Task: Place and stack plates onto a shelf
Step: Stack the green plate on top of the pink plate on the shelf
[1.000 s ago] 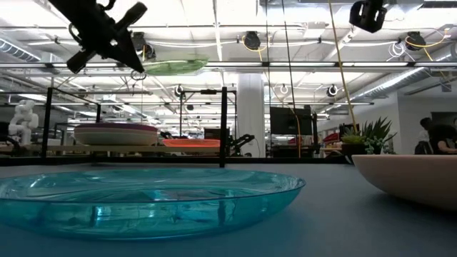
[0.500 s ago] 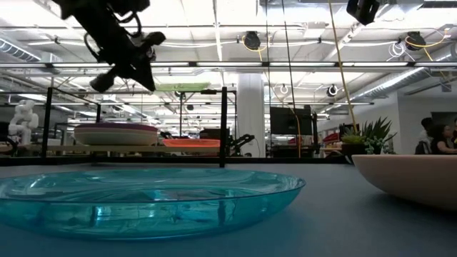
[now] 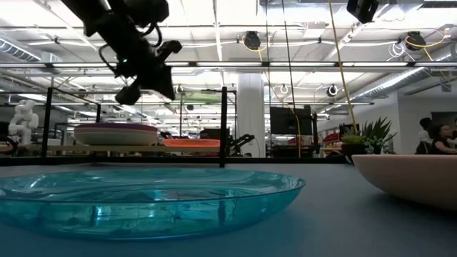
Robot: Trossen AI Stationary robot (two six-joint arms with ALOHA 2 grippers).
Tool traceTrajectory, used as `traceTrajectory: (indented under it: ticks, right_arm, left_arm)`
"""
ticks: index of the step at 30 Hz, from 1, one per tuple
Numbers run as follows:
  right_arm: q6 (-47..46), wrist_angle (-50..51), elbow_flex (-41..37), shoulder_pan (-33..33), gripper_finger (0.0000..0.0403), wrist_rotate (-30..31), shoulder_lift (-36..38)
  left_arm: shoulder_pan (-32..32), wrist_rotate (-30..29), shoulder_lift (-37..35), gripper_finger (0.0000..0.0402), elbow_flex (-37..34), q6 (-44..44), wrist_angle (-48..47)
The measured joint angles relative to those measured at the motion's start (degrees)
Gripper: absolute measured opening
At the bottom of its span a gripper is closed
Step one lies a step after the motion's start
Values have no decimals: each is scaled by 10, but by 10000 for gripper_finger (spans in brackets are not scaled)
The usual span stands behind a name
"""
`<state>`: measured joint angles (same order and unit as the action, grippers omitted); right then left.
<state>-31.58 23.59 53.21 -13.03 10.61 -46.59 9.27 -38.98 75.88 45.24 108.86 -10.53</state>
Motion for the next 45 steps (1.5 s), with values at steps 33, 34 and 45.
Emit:
traceTrajectory:
  ticks: [33,34,45]
  right_arm:
    - [9,-2,0,0,0,14,1]
    - [9,-2,0,0,0,14,1]
    - [10,-2,0,0,0,14,1]
  left_arm:
    - [-1,-25,113,1,29,143,-68]
    - [0,-24,113,1,29,144,-76]
    - [25,3,113,1,28,114,-78]
